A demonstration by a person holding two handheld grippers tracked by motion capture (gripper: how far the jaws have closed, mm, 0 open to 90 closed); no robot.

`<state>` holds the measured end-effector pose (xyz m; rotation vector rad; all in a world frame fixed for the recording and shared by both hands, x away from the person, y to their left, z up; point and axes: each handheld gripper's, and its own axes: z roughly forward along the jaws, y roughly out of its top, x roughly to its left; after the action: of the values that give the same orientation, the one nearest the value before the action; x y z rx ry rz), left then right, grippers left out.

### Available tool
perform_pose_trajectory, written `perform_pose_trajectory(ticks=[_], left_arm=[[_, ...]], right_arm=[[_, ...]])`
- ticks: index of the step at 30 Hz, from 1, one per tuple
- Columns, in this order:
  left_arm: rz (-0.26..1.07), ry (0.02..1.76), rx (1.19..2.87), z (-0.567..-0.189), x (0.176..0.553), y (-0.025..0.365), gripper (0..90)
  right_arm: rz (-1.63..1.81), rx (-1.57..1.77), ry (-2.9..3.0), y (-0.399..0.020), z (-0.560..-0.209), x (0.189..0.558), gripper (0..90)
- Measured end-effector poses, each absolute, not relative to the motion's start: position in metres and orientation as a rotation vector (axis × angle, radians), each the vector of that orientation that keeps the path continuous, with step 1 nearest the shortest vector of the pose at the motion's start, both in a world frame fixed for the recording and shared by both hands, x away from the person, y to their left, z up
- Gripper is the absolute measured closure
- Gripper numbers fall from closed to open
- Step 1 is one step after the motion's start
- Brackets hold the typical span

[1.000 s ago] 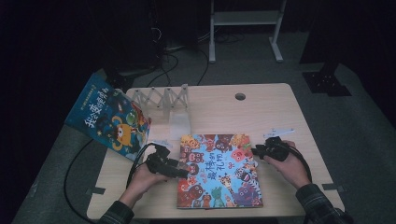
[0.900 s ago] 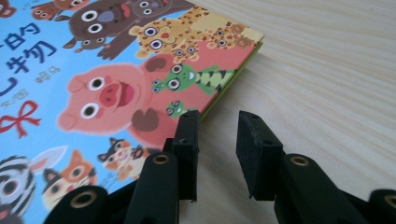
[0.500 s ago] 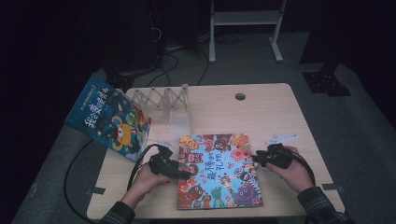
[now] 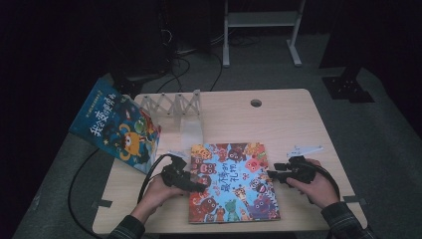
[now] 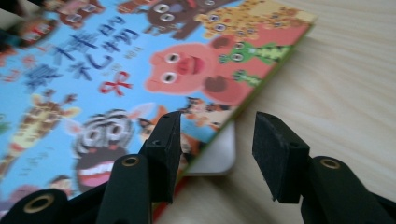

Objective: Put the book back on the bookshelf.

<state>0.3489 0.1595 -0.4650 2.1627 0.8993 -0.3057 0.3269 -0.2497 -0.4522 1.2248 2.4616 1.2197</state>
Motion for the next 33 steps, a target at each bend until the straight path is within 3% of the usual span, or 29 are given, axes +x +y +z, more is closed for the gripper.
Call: perform_pose_trajectory(ticks=[33], left_arm=[[-0.303,0.896,2.072,-0.446,0.355,0.167,14.0]], right_arm=[[1.21,1.138,2.515,-0.228,-0.453,0.321,49.5]])
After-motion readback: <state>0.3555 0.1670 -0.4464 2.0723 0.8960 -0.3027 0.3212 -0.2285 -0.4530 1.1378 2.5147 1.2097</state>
